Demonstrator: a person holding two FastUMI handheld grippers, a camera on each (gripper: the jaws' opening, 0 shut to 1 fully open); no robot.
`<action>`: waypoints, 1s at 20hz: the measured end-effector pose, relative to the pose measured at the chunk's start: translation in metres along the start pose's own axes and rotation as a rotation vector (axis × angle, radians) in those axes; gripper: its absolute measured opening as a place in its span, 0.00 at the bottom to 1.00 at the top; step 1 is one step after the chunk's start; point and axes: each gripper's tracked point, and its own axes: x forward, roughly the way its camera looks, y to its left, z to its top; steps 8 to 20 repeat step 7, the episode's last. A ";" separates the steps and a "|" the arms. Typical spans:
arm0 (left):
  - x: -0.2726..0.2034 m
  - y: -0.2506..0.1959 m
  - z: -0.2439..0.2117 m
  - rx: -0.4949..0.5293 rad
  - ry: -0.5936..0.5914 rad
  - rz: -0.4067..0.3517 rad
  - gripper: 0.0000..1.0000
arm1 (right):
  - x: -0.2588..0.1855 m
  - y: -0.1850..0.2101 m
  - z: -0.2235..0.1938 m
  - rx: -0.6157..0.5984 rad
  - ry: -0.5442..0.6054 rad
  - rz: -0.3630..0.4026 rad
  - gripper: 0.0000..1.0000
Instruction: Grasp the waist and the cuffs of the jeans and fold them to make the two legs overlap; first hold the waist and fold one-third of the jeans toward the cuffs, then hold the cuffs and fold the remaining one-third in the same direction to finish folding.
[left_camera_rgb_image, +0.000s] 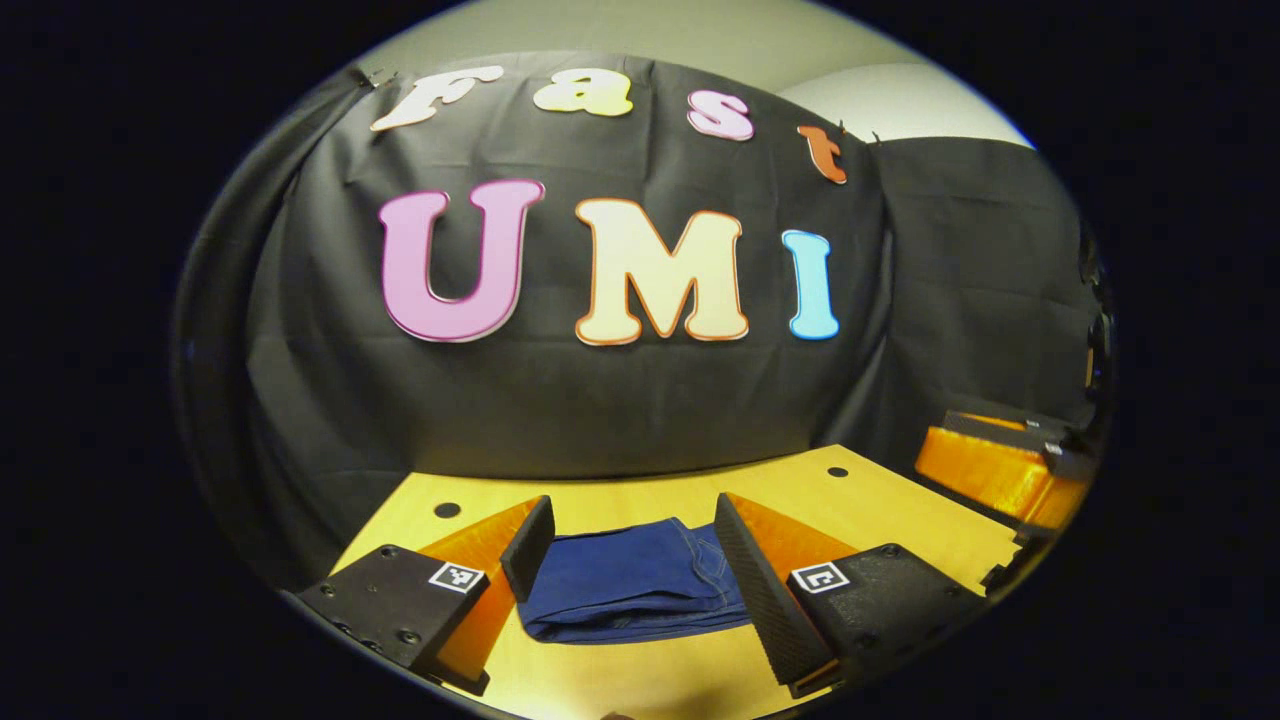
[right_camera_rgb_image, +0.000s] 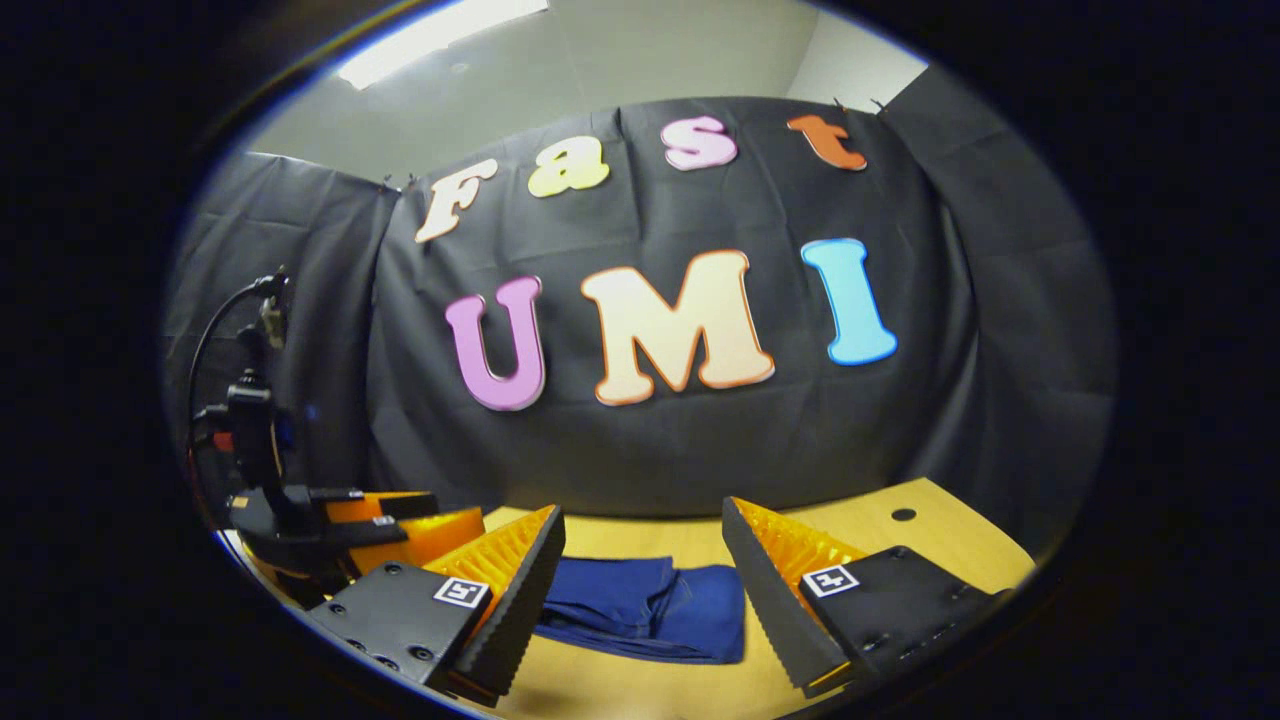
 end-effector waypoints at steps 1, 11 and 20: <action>-0.012 0.008 0.006 0.003 -0.018 0.019 0.95 | -0.004 0.011 0.012 -0.003 -0.035 -0.002 0.97; -0.072 0.036 0.034 0.026 -0.115 0.086 0.94 | -0.036 0.063 0.029 -0.003 -0.097 0.037 0.94; -0.072 0.036 0.034 0.026 -0.115 0.086 0.94 | -0.036 0.063 0.029 -0.003 -0.097 0.037 0.94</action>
